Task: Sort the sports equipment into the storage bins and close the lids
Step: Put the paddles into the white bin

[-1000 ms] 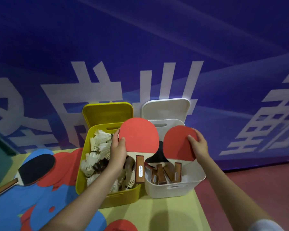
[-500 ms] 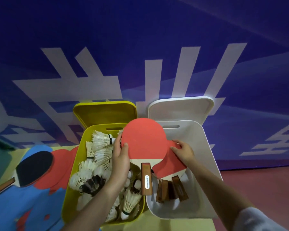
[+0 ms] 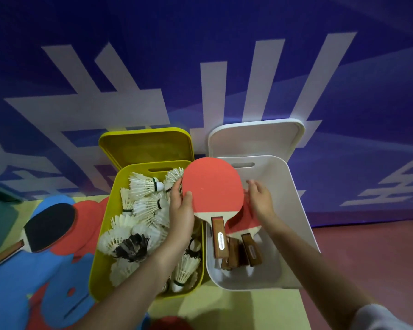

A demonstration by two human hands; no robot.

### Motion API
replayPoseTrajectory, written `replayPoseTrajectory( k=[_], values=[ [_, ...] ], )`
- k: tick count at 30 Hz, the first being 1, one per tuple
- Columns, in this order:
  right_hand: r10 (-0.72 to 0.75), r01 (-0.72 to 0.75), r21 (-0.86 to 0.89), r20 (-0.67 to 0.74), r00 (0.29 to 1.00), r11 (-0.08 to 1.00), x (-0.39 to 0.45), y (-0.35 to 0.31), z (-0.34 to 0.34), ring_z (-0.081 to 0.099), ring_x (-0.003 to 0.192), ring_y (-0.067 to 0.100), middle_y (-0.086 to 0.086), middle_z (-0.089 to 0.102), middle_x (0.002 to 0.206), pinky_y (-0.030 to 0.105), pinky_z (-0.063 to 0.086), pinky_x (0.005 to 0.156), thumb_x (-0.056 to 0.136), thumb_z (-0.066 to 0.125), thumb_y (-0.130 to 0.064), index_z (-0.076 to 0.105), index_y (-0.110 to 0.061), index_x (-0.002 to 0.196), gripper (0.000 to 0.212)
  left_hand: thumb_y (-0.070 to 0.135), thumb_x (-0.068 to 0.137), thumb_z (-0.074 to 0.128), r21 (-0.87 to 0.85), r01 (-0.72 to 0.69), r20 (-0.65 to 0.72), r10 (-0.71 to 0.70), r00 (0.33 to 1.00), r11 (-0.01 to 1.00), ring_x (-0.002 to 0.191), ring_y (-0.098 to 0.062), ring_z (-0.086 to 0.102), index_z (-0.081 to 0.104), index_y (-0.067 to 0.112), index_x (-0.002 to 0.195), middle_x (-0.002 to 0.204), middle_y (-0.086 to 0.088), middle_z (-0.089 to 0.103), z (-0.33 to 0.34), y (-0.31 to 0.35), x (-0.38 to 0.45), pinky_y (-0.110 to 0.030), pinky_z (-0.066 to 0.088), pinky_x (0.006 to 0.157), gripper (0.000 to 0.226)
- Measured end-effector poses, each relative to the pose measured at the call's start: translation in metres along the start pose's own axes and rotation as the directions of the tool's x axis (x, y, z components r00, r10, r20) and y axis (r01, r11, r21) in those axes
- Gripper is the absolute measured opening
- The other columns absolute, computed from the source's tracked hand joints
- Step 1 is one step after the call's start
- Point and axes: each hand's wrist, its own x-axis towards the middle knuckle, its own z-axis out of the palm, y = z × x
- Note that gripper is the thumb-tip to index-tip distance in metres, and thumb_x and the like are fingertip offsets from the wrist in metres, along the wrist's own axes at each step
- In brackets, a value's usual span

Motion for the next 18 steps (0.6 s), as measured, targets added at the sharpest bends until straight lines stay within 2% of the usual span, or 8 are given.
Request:
replayPoseTrajectory(
  k=[1,2,4,6,10,13,15,18],
  values=[
    [0.062,-0.073,0.158,0.069,0.996,0.985,-0.008,-0.012,-0.002,0.061,0.075,0.017,0.005,0.063,0.087,0.025,0.048,0.060,0.100,0.039,-0.030,0.060,-0.011,0.116,0.032,0.017,0.102,0.038,-0.017,0.007,-0.004,-0.007,1.000,1.000,0.112,-0.012,0.052,0.032,0.028,0.144,0.130,0.005,0.049,0.003,0.000,-0.001,-0.028,0.044,0.088,0.044],
    [0.063,-0.090,0.193,0.146,0.987,0.977,-0.016,-0.021,-0.005,0.059,0.074,0.015,0.003,0.062,0.087,0.026,0.047,0.060,0.100,0.039,-0.031,0.060,-0.014,0.113,0.030,0.017,0.101,0.040,-0.027,0.008,-0.001,-0.008,1.000,1.000,0.110,-0.011,0.054,0.032,0.028,0.143,0.128,0.003,0.050,0.006,-0.001,-0.002,-0.026,0.045,0.086,0.044],
    [0.006,-0.051,0.178,0.245,0.969,0.983,-0.029,-0.027,-0.007,0.061,0.089,0.016,0.002,0.065,0.102,0.032,0.051,0.078,0.098,0.047,-0.029,0.061,-0.019,0.114,0.024,0.018,0.099,0.044,0.007,-0.009,0.026,0.008,1.000,1.000,0.109,-0.013,0.056,0.030,0.028,0.143,0.127,0.000,0.053,0.013,-0.001,-0.008,-0.028,0.048,0.088,0.047],
    [0.007,-0.068,0.262,0.227,0.974,0.963,-0.036,-0.027,-0.010,0.062,0.098,0.019,0.002,0.066,0.108,0.036,0.050,0.090,0.096,0.051,-0.021,0.059,-0.018,0.122,0.027,0.018,0.098,0.048,0.073,-0.034,0.085,0.028,0.996,0.997,0.112,-0.015,0.056,0.029,0.028,0.144,0.128,0.000,0.054,0.018,-0.001,-0.012,-0.035,0.048,0.095,0.051],
    [-0.005,-0.013,0.341,0.052,0.999,0.940,-0.030,-0.027,-0.028,0.058,0.090,0.015,-0.001,0.064,0.102,0.030,0.048,0.078,0.093,0.050,-0.009,0.057,-0.025,0.116,0.029,0.025,0.098,0.046,0.394,-0.196,0.207,0.121,0.971,0.898,0.115,-0.014,0.052,0.036,0.023,0.143,0.125,0.000,0.055,0.015,-0.001,-0.015,-0.032,0.045,0.095,0.047],
    [0.014,-0.016,0.228,0.010,1.000,0.974,-0.015,-0.014,-0.041,0.054,0.099,0.020,0.005,0.058,0.115,0.031,0.048,0.075,0.093,0.049,-0.011,0.052,-0.023,0.127,0.037,0.028,0.096,0.044,0.667,-0.329,0.231,0.235,0.944,0.668,0.132,-0.022,0.029,0.032,0.018,0.145,0.140,-0.005,0.038,0.008,-0.012,-0.016,-0.036,0.028,0.110,0.051],
    [0.019,-0.021,0.074,0.025,1.000,0.997,-0.006,-0.004,-0.043,0.051,0.103,0.022,0.005,0.054,0.118,0.041,0.049,0.085,0.094,0.050,-0.014,0.048,-0.024,0.132,0.039,0.028,0.097,0.042,0.717,-0.302,0.237,0.187,0.953,0.629,0.139,-0.025,0.019,0.022,0.015,0.149,0.150,-0.008,0.027,0.005,-0.023,-0.016,-0.038,0.020,0.114,0.057],
    [-0.028,0.034,-0.063,0.088,0.996,0.997,0.005,0.011,-0.036,0.052,0.104,0.024,0.006,0.055,0.120,0.046,0.048,0.092,0.095,0.052,-0.014,0.050,-0.023,0.131,0.037,0.027,0.100,0.036,0.744,-0.289,0.263,0.134,0.955,0.603,0.141,-0.028,0.021,0.012,0.014,0.151,0.154,-0.011,0.024,0.007,-0.034,-0.017,-0.039,0.021,0.115,0.058]
  ],
)
